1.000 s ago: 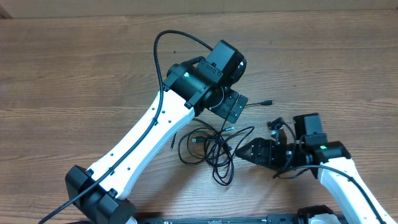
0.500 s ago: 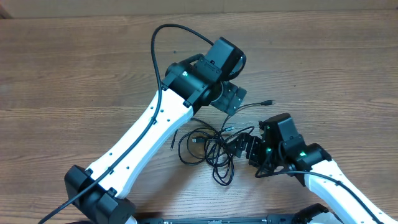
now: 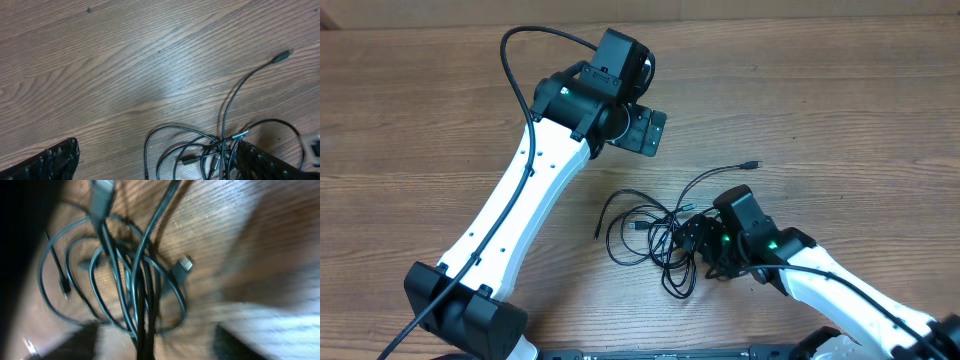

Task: Untangle cables

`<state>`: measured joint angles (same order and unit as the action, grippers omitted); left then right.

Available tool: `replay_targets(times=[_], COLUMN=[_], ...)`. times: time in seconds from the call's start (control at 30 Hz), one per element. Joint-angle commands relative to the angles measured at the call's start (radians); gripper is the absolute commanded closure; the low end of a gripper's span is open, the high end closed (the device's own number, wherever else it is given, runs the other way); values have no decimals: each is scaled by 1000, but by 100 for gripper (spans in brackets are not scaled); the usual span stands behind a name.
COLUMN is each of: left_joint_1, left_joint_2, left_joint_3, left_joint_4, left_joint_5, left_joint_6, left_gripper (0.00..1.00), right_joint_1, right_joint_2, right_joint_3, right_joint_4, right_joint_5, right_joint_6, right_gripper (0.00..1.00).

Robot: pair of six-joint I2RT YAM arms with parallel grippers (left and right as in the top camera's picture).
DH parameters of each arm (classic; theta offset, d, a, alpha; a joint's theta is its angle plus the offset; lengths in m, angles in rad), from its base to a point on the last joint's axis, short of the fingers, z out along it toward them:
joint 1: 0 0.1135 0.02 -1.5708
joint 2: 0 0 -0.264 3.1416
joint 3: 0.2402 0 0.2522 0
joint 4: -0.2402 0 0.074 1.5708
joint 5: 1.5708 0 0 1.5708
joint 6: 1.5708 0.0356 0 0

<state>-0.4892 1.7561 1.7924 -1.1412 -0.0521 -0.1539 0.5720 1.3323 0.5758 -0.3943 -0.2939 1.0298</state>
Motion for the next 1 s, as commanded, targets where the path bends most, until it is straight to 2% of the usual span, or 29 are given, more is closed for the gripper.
replay_targets(times=[0.0,0.07,0.1,0.3,0.53,0.63,0.8,0.97], left_joint_1=[-2,-2,-2,-2,-2,-2,-2,-2], left_joint_2=[-16,-16,-16,-16,-16,-16,-16,-16], left_joint_3=[17,17,17,17,17,17,17,17], left_joint_4=[-3,-3,-3,-37,-90,-102,-93,-93], left_joint_5=[16,16,16,-30,-21,-10,55,57], left_joint_6=[0,1,1,1,0,0,-4,-4], left_gripper=[0,0,0,0,0,0,0,0], right_joint_1=[31,37,38,10,-174,-265,-401,-483], right_joint_2=[63,86,94,72,-106,-200,-325,-377], right_joint_3=[13,13,13,15,15,15,15,15], right_joint_4=[69,99,105,113,190,280,535,605], right_joint_5=[2,-22,-31,-74,-274,-384,-559,-573], right_joint_6=[18,18,18,-25,-167,-171,-168,-172], right_gripper=[73,95,96,96,96,96,96,96])
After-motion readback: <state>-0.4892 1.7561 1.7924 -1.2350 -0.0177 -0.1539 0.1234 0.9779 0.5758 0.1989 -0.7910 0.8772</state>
